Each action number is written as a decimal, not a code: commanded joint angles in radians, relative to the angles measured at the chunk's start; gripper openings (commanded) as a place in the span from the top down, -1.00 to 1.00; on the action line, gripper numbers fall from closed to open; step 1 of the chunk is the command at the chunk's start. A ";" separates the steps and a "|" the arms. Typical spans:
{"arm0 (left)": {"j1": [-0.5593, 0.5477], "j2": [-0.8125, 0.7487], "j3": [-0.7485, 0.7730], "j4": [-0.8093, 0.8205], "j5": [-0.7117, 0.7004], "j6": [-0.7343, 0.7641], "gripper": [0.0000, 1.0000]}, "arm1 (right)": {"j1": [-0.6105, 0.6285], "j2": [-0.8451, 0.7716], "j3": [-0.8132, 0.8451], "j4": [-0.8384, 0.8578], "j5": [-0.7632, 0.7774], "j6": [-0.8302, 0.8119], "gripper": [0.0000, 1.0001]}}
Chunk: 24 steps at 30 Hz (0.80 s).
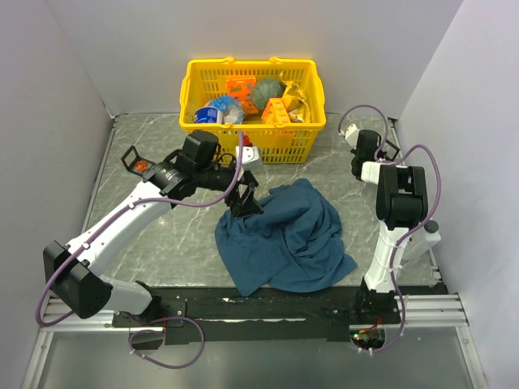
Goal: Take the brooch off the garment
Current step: Place the brooch in the brooch box.
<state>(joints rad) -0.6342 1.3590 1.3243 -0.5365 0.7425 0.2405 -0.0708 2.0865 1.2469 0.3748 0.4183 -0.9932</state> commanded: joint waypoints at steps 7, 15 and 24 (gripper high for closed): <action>0.007 0.018 0.052 0.017 0.038 -0.017 -0.92 | -0.014 0.053 0.065 0.050 0.007 -0.007 1.00; 0.007 0.025 0.056 0.020 0.046 -0.021 -0.93 | -0.021 0.060 0.065 0.055 0.007 -0.007 1.00; 0.008 0.031 0.059 0.023 0.047 -0.029 -0.92 | -0.029 0.058 0.056 0.049 -0.007 -0.005 1.00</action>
<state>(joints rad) -0.6315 1.3869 1.3357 -0.5358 0.7628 0.2218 -0.0887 2.1479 1.2758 0.3889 0.4206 -1.0012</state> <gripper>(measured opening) 0.963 0.009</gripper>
